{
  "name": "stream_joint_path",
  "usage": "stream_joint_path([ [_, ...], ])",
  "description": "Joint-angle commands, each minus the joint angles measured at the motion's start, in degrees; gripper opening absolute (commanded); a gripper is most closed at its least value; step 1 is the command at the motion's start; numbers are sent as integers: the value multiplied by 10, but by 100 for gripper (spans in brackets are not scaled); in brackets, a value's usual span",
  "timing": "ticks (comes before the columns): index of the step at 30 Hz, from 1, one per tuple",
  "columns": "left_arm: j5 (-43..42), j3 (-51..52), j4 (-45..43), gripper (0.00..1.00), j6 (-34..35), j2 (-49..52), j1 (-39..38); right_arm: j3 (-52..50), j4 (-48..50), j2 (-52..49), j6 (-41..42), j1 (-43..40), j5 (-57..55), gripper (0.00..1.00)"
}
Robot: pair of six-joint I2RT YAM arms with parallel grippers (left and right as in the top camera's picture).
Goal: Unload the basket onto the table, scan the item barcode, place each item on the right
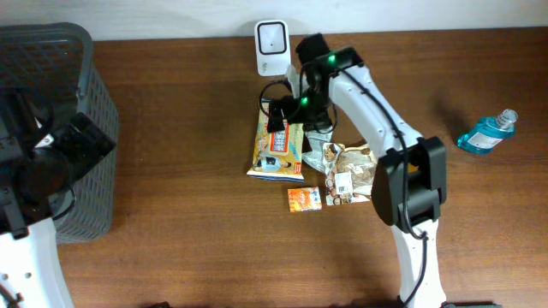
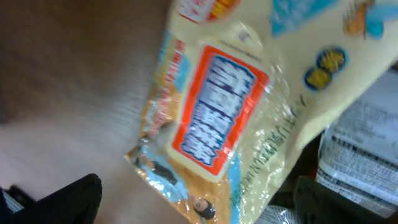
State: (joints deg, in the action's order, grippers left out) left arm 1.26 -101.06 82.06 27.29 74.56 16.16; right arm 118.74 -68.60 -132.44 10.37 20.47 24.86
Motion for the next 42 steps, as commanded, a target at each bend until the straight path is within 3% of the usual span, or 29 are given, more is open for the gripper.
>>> stream_joint_path([
  [1,-4,-3,1,99,5,-5,3,-19,-6,-1,52,-2,-23,99],
  [13,-4,-3,1,99,5,-5,3,-111,65,-1,97,31,-26,100],
  [15,-4,-3,1,99,5,-5,3,-119,81,-1,97,35,-27,94],
  [19,-4,-3,1,99,5,-5,3,-126,97,-1,103,36,-53,52],
  [21,-4,-3,1,99,5,-5,3,-126,98,-1,103,36,-76,20],
  [23,-4,-3,1,99,5,-5,3,-126,97,0,103,35,-78,4],
  [30,-4,-3,1,99,5,-5,3,-67,46,24,99,11,-108,4],
  [38,-4,-3,1,99,5,-5,3,48,-75,68,99,60,-525,4],
  [42,-4,-3,1,99,5,-5,3,46,-70,62,103,119,-621,4],
])
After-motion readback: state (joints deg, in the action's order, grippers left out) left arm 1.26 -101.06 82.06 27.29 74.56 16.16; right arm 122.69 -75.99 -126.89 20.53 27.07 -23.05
